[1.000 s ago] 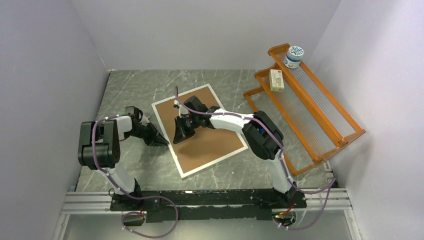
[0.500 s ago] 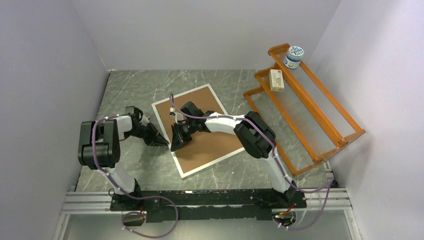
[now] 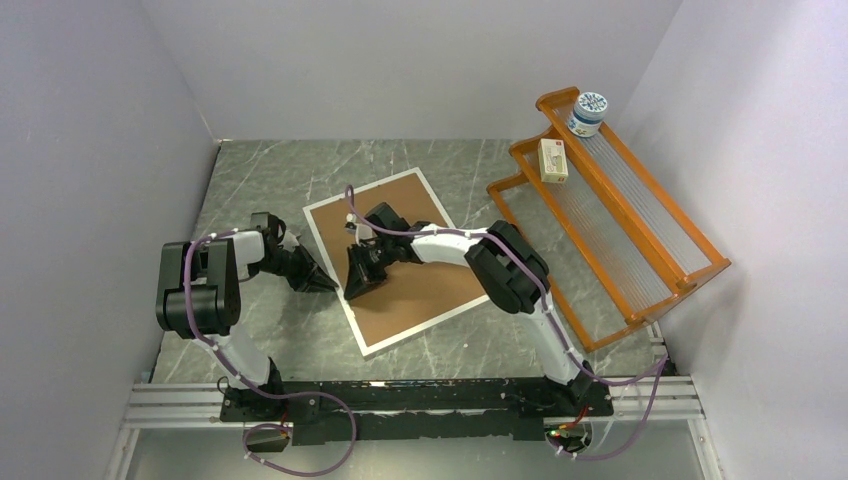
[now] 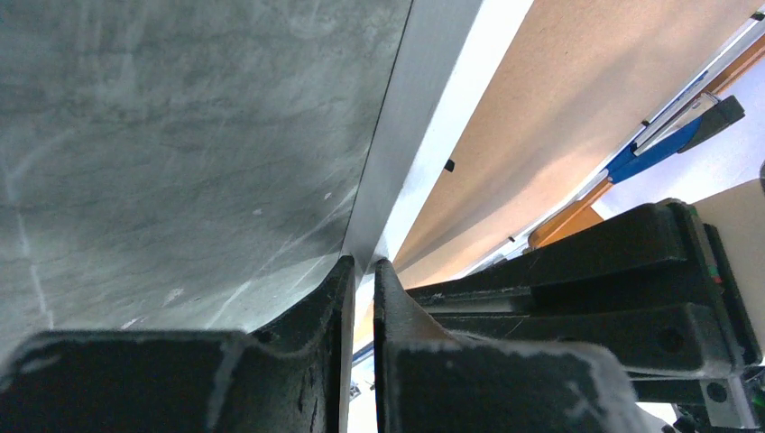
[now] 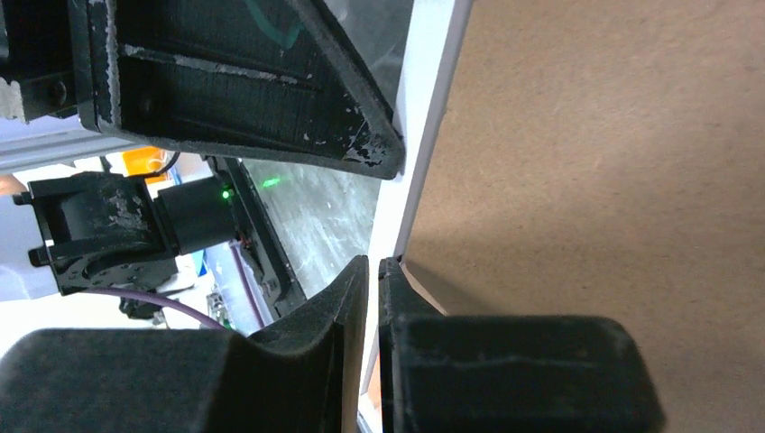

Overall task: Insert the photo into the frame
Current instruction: Install the photo frame at the center of the board.

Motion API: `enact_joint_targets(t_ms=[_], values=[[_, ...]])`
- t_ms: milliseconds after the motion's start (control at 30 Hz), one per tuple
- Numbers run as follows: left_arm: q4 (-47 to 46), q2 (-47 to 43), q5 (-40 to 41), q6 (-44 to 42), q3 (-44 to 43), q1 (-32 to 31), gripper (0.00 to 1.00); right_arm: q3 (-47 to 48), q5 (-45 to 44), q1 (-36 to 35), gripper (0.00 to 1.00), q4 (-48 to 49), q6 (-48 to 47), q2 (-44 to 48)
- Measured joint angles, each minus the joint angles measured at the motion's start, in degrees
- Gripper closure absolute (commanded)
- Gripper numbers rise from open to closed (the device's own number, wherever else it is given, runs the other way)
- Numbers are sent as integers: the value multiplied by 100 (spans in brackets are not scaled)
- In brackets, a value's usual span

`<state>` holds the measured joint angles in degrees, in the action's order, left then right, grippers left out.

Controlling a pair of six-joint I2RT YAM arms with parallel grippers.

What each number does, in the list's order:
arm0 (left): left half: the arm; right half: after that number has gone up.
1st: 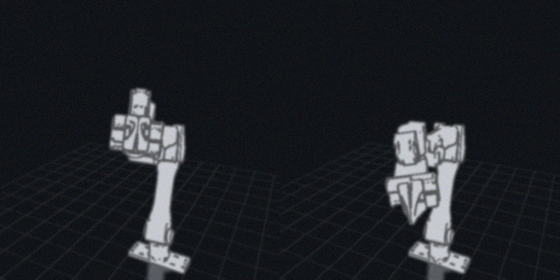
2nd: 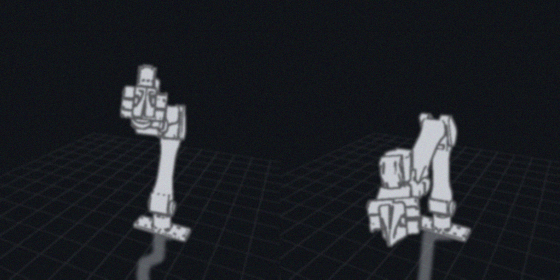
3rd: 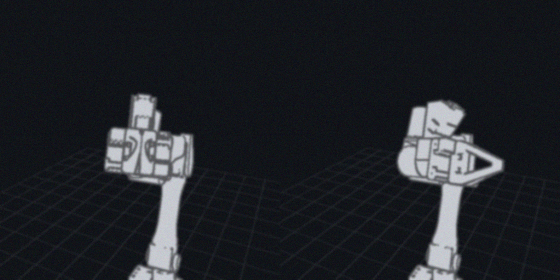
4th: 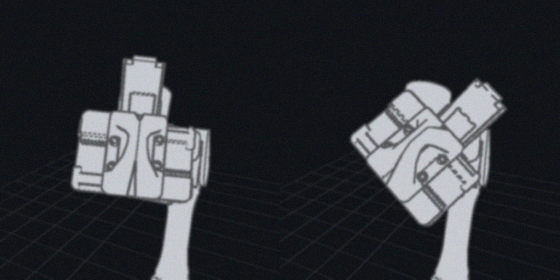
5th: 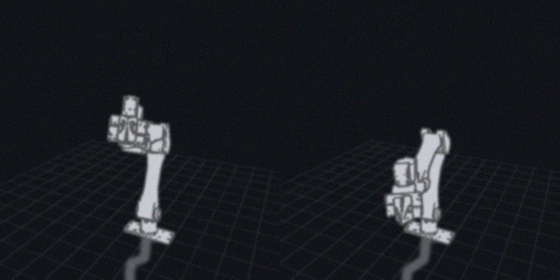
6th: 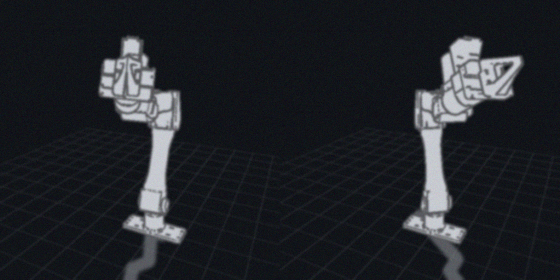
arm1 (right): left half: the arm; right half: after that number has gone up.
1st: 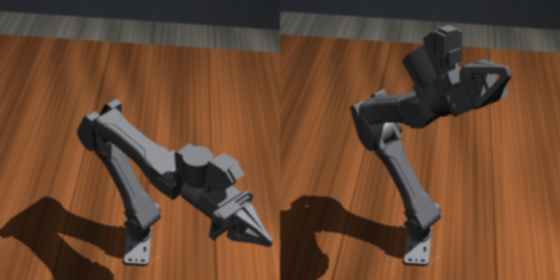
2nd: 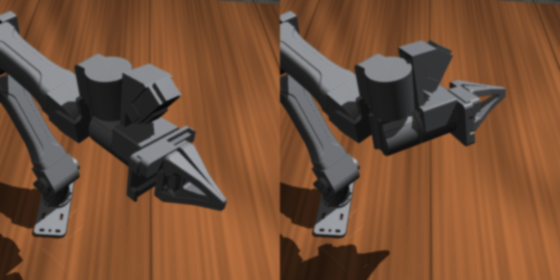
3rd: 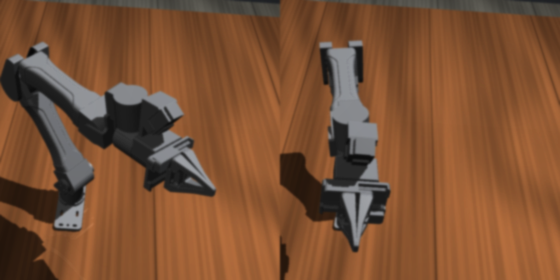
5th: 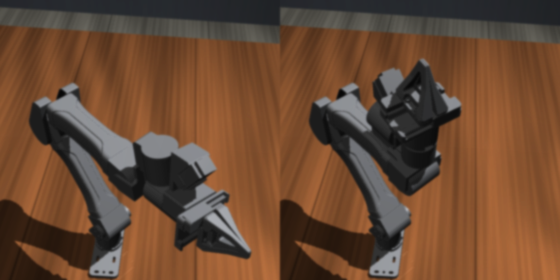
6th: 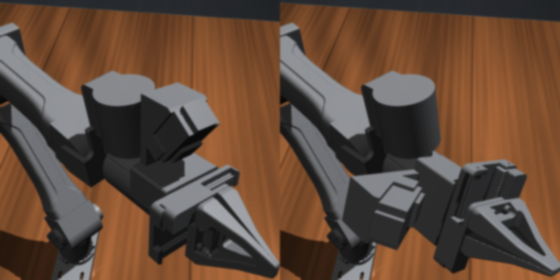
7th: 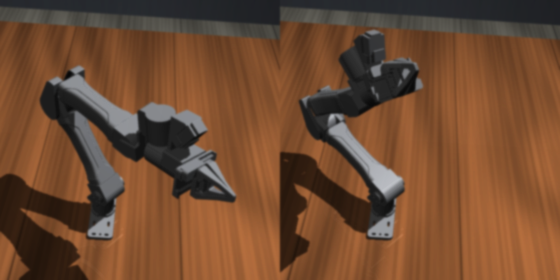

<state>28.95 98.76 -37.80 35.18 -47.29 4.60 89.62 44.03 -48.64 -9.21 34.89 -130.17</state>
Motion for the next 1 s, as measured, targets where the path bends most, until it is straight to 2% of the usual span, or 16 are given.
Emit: enact_joint_targets(t_ms=[633, 1000], values=[[28, 13, 0, 0, -22, 0, 93, -24, 26, 17, 90, 315, 61, -72], [28, 15, 0, 0, -22, 0, 93, 44, -24, -68, 92, 87, -61, -72]])
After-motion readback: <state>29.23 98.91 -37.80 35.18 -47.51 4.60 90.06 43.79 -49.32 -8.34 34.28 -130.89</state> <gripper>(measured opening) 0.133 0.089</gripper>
